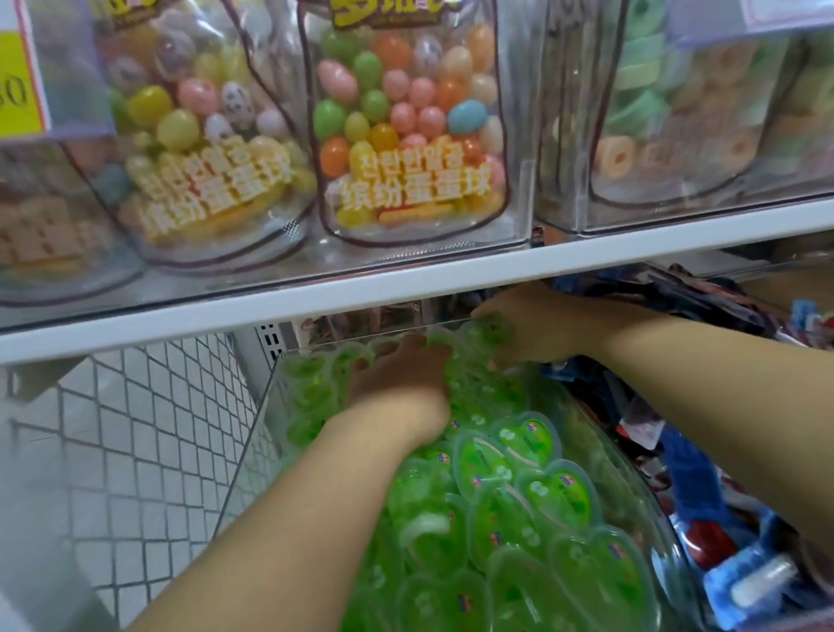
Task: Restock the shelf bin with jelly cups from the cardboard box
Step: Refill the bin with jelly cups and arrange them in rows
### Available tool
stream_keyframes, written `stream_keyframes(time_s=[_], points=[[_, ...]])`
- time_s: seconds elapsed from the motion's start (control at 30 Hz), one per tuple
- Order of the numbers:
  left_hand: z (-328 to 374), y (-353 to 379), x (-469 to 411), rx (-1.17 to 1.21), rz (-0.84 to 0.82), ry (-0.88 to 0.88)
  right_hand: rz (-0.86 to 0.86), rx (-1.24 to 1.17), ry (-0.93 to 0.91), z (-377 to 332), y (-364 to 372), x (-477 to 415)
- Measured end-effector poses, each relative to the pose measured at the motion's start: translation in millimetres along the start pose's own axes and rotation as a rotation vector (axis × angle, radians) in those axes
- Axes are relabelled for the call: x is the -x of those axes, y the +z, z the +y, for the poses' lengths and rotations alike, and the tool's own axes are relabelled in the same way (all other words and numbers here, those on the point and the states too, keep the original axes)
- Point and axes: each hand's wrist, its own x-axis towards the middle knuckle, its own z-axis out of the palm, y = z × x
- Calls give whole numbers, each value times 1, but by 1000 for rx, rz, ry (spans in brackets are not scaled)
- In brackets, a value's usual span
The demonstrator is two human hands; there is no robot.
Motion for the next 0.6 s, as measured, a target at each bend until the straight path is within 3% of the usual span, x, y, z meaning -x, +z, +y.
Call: stream_keyframes(time_s=[0.6], points=[[-2,-1,-1,-3,7,25,153,-21,-12,4,7,-4]])
